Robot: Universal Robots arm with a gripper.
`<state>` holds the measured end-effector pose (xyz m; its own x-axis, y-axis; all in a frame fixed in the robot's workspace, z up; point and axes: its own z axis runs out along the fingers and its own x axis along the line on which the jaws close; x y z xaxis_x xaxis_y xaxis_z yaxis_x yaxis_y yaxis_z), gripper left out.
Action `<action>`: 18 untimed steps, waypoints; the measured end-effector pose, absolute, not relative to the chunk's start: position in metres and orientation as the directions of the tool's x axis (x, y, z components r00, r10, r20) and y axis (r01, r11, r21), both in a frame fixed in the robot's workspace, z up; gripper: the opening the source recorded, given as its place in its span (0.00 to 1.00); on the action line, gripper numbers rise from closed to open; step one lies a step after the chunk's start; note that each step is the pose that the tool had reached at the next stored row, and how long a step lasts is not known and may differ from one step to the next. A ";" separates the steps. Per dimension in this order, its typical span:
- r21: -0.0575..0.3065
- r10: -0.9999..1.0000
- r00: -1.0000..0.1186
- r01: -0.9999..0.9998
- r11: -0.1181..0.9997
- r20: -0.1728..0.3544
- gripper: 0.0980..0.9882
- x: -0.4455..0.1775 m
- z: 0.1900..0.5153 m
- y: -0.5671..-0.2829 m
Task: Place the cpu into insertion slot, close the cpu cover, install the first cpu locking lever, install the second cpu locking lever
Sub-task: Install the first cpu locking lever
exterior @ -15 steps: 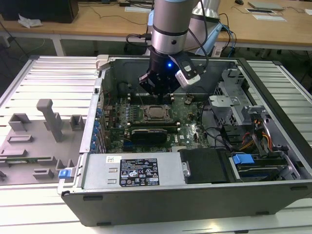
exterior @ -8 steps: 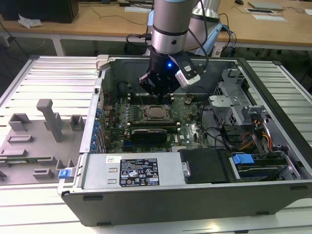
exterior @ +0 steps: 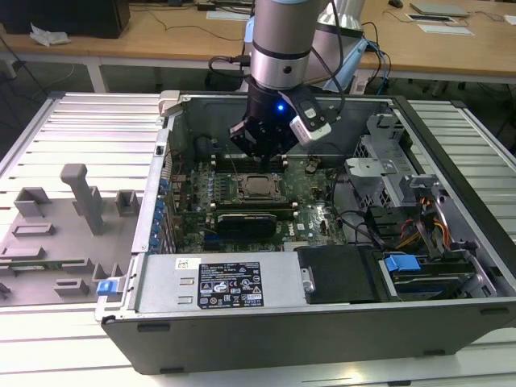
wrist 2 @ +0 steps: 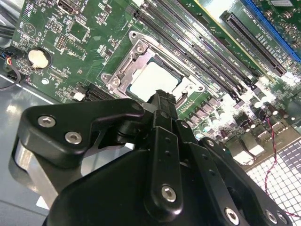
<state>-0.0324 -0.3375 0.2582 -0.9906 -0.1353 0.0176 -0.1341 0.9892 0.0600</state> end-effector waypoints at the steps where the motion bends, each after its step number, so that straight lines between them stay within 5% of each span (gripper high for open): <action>1: 0.060 -0.135 -0.991 -0.134 0.989 0.017 0.01 -0.033 0.258 -0.337; 18: 0.052 -0.135 -0.991 -0.136 0.989 -0.012 0.01 -0.082 0.258 -0.327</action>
